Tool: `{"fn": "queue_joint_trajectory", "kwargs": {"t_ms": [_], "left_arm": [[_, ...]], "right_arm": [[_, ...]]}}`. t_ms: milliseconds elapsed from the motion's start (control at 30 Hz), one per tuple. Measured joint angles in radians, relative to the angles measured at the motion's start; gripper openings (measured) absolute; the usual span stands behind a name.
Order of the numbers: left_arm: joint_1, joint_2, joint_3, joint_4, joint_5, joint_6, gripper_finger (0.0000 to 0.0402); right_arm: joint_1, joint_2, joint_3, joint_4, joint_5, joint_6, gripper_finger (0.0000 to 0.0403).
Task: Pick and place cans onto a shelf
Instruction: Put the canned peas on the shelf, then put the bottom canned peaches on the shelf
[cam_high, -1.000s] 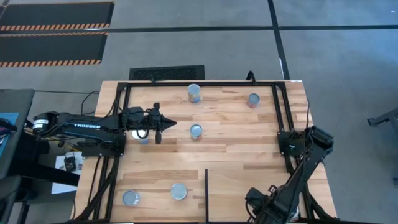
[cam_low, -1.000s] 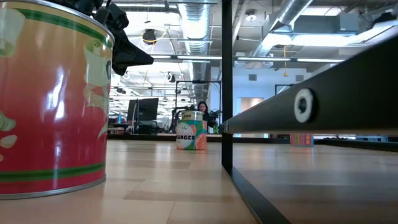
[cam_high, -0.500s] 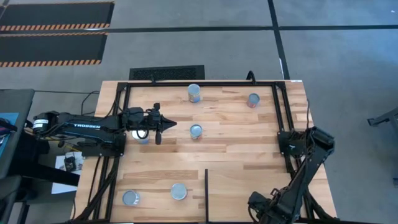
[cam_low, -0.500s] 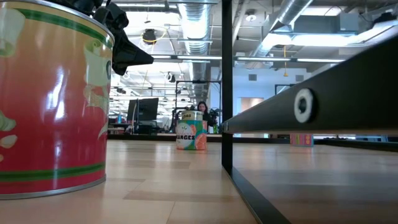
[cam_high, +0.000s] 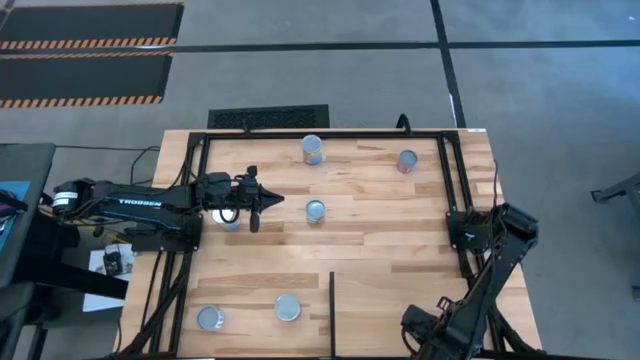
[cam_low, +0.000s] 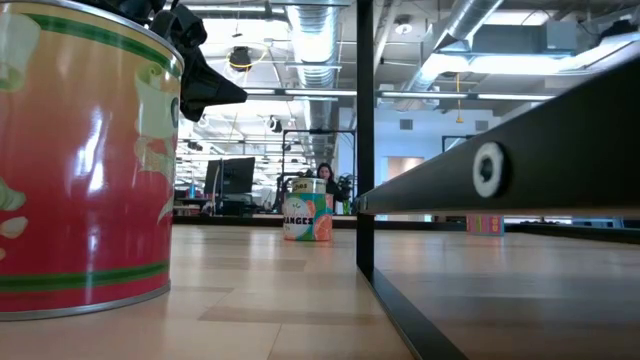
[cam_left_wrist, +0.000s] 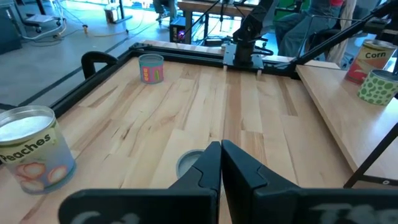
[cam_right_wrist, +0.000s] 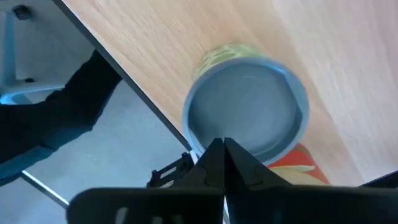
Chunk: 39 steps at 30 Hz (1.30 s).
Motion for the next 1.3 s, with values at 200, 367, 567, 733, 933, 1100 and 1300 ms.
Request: {"fn": "queue_joint_trajectory", "kwargs": {"t_ms": [200, 367, 567, 733, 933, 1100, 1300], "left_arm": [[0.000, 0.000, 0.000, 0.000, 0.000, -0.015, 0.0000], [0.000, 0.000, 0.000, 0.000, 0.000, -0.018, 0.0000], [0.000, 0.000, 0.000, 0.000, 0.000, -0.019, 0.0000], [0.000, 0.000, 0.000, 0.001, 0.000, -0.019, 0.0000], [-0.001, 0.000, 0.000, -0.001, 0.029, -0.016, 0.0000], [-0.046, -0.023, 0.001, -0.005, 0.104, -0.007, 0.0000], [-0.159, -0.074, 0.019, -0.144, 0.035, -0.016, 0.0000]], "right_arm": [[-0.006, 0.002, -0.008, 0.029, 0.005, -0.026, 0.0007], [0.002, 0.002, -0.008, 0.031, -0.020, -0.035, 0.0009], [0.010, 0.002, -0.008, 0.031, -0.032, -0.033, 0.0010], [0.014, 0.002, -0.008, 0.030, -0.050, -0.033, 0.0008], [0.024, -0.013, 0.003, -0.002, -0.030, -0.061, 0.0011], [0.053, -0.079, 0.027, -0.079, 0.199, -0.108, 0.0005], [0.036, -0.169, -0.041, -0.006, 0.569, -0.349, 0.0003]]}}
